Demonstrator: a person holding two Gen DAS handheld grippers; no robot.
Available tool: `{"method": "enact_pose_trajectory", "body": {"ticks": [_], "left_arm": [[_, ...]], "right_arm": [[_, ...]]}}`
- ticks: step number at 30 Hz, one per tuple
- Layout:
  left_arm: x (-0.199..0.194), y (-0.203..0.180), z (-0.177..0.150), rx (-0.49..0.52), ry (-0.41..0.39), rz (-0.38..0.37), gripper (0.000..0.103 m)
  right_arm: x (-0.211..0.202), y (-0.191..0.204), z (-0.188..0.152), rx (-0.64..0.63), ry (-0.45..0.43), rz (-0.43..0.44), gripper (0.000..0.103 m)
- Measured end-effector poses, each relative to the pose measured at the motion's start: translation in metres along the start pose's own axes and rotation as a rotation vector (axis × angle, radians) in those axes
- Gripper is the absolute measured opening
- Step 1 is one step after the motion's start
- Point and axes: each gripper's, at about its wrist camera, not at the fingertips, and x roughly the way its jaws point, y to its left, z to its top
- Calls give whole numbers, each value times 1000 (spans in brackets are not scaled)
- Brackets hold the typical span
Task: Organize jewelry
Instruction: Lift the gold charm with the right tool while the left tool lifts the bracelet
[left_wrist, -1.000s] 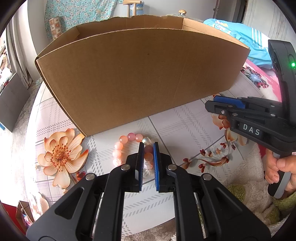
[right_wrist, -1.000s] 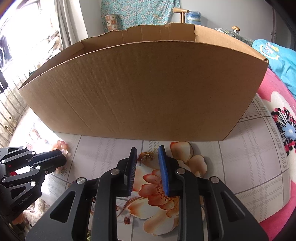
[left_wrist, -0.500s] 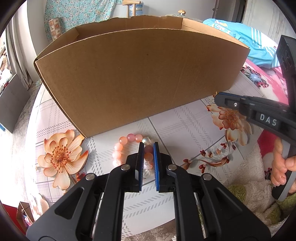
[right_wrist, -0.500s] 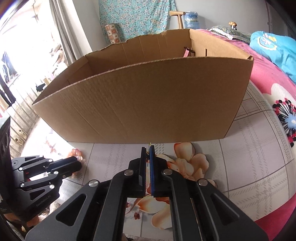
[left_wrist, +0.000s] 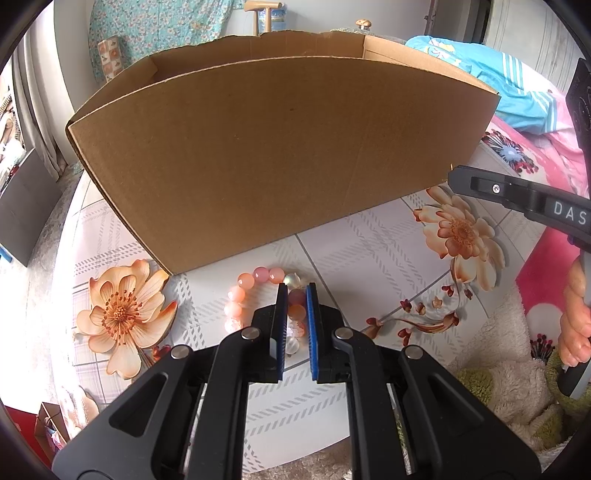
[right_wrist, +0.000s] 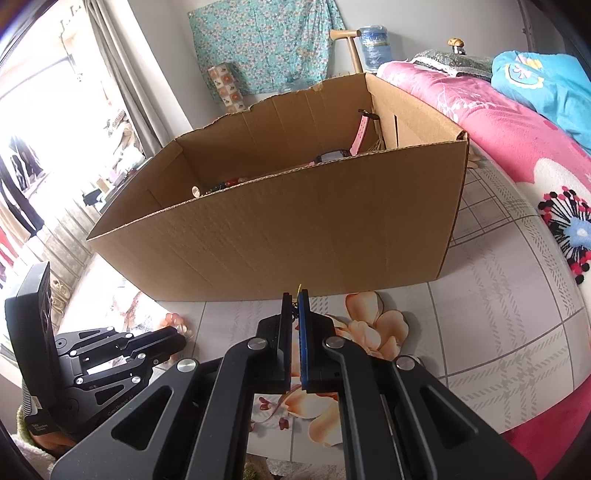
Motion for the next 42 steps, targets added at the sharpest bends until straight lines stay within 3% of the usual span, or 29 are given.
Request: {"method": "enact_pose_trajectory", "body": {"ticks": [42], "left_arm": [[6,-10,-1,10,-11,31,9]], "right_arm": [[2,2,0,-6,8,36,4]]}}
